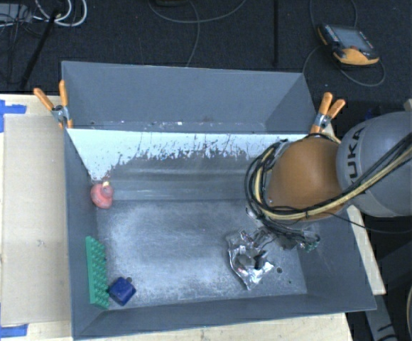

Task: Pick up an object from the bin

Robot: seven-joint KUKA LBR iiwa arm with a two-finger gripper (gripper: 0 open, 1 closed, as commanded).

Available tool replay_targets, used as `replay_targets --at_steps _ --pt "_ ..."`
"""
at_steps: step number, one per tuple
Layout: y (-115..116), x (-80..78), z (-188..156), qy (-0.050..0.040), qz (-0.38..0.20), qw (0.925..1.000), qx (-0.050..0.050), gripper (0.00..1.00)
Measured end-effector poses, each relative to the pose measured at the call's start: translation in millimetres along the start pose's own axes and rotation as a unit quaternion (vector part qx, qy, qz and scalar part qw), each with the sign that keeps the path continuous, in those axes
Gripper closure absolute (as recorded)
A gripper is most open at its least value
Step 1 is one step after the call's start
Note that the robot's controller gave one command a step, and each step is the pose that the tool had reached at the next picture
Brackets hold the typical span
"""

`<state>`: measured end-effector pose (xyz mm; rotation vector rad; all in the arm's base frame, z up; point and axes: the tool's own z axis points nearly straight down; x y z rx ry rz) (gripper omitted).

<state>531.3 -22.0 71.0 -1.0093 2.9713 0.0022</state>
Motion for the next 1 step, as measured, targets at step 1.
replay_targets --at_steps 1 --pt "-4.0 22.0 -150.8 -0.0009 -0.007 1.0 0.003 1.0"
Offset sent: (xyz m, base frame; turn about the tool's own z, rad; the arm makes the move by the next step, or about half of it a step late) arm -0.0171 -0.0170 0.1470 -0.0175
